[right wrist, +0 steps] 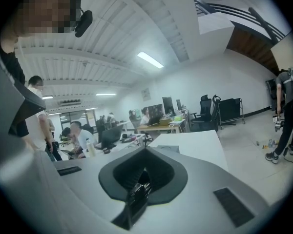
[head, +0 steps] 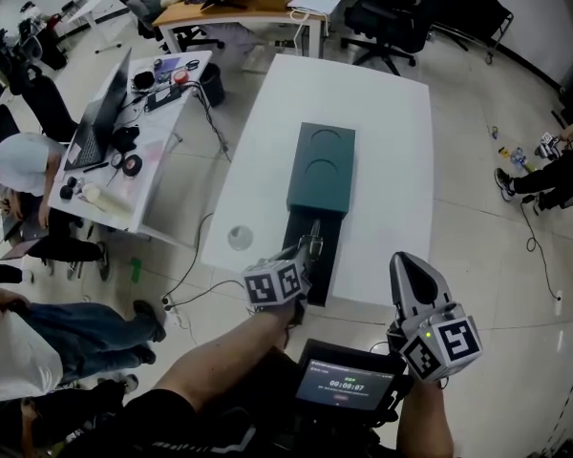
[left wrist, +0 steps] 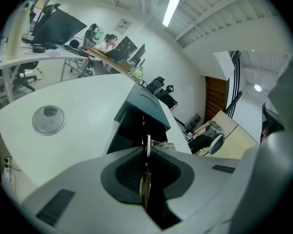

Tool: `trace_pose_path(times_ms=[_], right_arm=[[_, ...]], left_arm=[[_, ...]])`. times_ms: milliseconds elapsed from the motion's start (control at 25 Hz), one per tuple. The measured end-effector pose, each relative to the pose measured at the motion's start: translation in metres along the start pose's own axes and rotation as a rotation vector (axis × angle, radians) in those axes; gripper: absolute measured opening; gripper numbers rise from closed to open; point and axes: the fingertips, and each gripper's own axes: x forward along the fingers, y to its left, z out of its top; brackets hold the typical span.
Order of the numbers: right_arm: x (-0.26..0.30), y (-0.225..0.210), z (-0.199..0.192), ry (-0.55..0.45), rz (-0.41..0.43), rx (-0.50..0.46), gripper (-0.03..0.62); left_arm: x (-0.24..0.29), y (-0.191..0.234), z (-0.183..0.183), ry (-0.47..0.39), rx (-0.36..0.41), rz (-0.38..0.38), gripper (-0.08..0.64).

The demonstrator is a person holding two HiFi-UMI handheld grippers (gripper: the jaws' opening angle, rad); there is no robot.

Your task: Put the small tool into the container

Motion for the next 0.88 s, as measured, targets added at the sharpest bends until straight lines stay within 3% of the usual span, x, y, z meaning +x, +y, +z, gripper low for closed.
trace_pose_path(times_ms=[240,440,760,880], right_arm=[[-0.001,-0.001,0.002,0.004,-0.004,0.0,0.017],[-0.002,-0.002,0.001,0.004,-0.001,0.004,0.017],[0.007,0.01,0.008,-0.007,0.022,0.001,0.017],[0.005,0.01,0.006,-0.009,0.024,0.004,0.017]], left_arm=[[0.009,-0.012,-0.003,0.015,-0.022,-0.049,0.032],[0.01,-0.003,-0.004,0.02,0.04,0.05,0.066],[0.004,-0.008,0.002,0.049,0.183,0.126,0.078],[0.002,-0.005,0.0,0.046,0.186,0.14,0.08]])
